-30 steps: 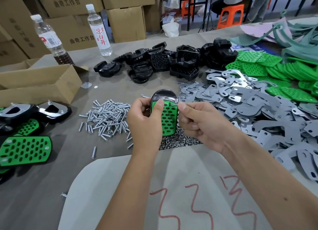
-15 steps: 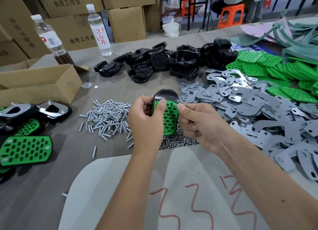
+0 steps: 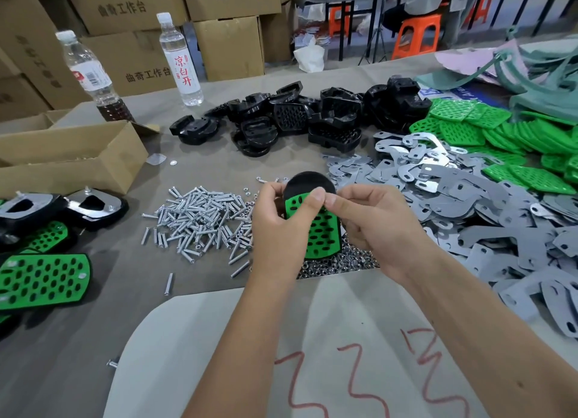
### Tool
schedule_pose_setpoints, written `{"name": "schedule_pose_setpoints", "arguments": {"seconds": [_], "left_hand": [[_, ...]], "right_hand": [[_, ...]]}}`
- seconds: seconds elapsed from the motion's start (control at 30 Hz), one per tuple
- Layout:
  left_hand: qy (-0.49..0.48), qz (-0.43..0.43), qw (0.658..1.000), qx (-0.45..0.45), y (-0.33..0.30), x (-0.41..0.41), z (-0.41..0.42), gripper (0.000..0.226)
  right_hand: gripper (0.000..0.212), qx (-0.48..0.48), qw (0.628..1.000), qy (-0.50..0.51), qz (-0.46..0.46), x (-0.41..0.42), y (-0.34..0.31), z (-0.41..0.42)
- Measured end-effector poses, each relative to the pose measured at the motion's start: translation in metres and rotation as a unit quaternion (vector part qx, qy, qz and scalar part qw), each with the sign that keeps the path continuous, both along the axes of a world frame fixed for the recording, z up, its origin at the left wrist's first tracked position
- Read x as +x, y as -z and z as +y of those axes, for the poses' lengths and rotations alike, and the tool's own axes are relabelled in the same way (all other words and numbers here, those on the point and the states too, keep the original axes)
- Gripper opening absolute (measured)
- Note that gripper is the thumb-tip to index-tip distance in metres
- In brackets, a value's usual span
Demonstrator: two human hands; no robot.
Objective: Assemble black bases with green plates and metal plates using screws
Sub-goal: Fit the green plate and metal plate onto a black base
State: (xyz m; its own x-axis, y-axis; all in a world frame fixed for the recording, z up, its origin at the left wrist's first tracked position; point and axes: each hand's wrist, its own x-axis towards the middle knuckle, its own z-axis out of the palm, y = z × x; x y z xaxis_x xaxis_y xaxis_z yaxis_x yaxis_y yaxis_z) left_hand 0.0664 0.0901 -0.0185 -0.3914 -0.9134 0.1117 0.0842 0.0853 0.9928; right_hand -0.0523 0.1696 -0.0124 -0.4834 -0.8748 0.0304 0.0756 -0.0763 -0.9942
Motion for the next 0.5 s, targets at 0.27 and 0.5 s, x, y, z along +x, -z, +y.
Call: {"name": "schedule_pose_setpoints", "arguments": {"seconds": [0.27, 0.5], "left_hand": [[-0.025, 0.019, 0.996, 0.089, -0.0017, 0.0029, -0.0076, 0.026], [-0.033, 0.039, 0.991, 0.124, -0.0032, 0.0050, -0.0098, 0.011]], "right_hand": [[0.039, 0.086, 0.972, 0.072, 0.208, -0.0036, 0.0043, -0.0054], [0.042, 0.089, 0.980, 0.093, 0.153, -0.0057, 0.0039, -0.0038]]}}
